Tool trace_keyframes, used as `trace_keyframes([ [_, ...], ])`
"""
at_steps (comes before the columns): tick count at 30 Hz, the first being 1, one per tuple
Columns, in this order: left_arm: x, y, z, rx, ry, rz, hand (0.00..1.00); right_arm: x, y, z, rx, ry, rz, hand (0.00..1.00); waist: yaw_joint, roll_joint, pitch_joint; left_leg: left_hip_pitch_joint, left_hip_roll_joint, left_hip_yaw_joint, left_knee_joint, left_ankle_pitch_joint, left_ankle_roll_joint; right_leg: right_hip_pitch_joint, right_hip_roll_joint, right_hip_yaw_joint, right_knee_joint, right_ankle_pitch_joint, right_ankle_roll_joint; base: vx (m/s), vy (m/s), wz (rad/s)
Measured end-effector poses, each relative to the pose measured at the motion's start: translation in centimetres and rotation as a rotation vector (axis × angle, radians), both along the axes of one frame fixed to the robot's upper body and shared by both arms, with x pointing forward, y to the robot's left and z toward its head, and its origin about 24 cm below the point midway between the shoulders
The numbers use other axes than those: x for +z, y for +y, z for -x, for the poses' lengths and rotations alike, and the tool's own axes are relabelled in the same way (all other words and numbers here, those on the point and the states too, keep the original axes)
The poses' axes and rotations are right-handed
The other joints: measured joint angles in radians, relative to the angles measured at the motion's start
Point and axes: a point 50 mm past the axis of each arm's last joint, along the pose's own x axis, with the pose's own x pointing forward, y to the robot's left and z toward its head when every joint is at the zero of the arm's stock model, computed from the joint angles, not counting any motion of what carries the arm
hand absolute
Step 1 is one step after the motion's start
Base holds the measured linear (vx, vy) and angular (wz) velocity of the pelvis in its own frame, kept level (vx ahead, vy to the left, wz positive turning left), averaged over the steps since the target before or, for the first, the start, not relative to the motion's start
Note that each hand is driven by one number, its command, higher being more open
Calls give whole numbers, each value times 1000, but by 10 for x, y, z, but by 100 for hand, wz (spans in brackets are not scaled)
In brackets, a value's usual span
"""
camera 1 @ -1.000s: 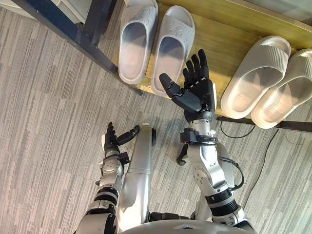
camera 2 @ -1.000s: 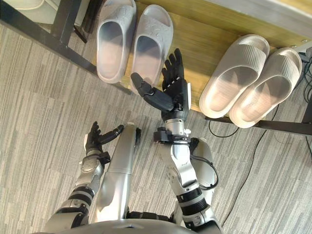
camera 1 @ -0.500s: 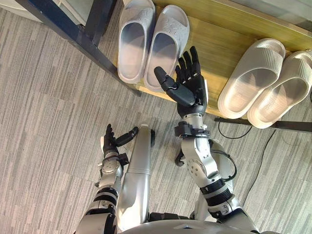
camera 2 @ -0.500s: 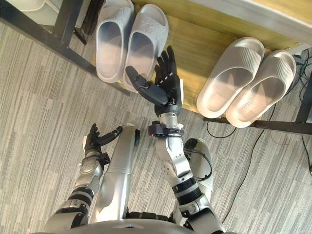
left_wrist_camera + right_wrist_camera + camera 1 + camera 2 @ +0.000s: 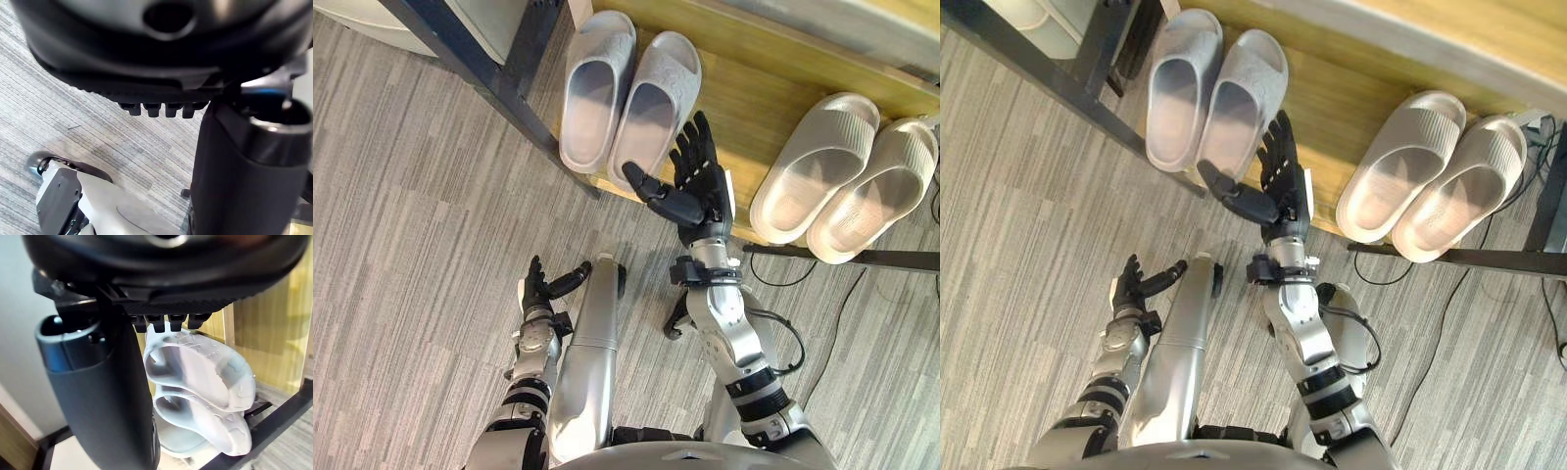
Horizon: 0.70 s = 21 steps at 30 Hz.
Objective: Organize the slippers on the shoe rack
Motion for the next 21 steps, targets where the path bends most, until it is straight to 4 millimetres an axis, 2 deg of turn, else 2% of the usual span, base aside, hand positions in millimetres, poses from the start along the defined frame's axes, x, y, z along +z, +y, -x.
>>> trace_keyframes([
  [1, -5, 3, 7, 0, 26, -5, 100, -3, -3, 3, -14, -6, 64, 100, -4, -3, 0, 37, 3, 2, -38, 10, 1, 36, 6, -6, -37, 11, 1, 87, -47, 3],
  [5, -7, 10, 10, 11, 44, -26, 100, -5, -10, 10, -25, -40, 179, 100, -24, -21, -3, 135, 11, 7, -140, 41, 3, 129, 23, -24, -137, 49, 0, 87, -31, -1],
  [6, -8, 13, 11, -5, 55, -49, 100, -10, -16, 15, -33, -44, 259, 100, -41, -40, -14, 218, 12, 18, -228, 68, 7, 205, 32, -32, -219, 78, 4, 83, -7, -1],
  [7, -8, 13, 11, -9, 56, -51, 100, -11, -17, 15, -33, -43, 270, 100, -43, -43, -15, 228, 13, 19, -238, 71, 6, 215, 34, -33, -229, 83, 6, 87, 0, -7],
  [9, -15, 8, 18, -108, 93, -80, 100, -23, -26, 22, -25, -11, 345, 100, -46, -53, -38, 329, 21, 36, -337, 98, 14, 306, 55, -34, -331, 122, 15, 76, 16, -13],
  [12, -31, -2, 33, -212, 175, -86, 100, -42, -38, 28, 6, 51, 453, 100, -50, -52, -90, 450, 31, 60, -488, 148, 29, 416, 85, -38, -493, 191, 31, 106, 70, -14],
  [17, -47, -5, 55, -277, 274, -99, 100, -73, -43, 35, 62, 161, 558, 100, -54, -51, -138, 608, 36, 93, -673, 211, 40, 548, 115, -32, -673, 266, 46, 80, 55, -15],
  [18, -53, -7, 65, -294, 313, -101, 100, -87, -46, 40, 69, 220, 588, 100, -56, -47, -171, 647, 36, 99, -734, 235, 40, 580, 126, -32, -732, 291, 51, 73, 27, -10],
  [19, -55, -7, 68, -298, 325, -99, 100, -92, -47, 42, 72, 240, 601, 100, -57, -46, -179, 664, 36, 104, -756, 243, 40, 594, 129, -33, -754, 300, 53, 97, 28, -9],
  [21, -62, -9, 80, -319, 365, -89, 100, -115, -54, 50, 86, 341, 642, 100, -69, -31, -213, 728, 37, 112, -842, 275, 39, 652, 142, -37, -836, 333, 60, 74, 16, -5],
])
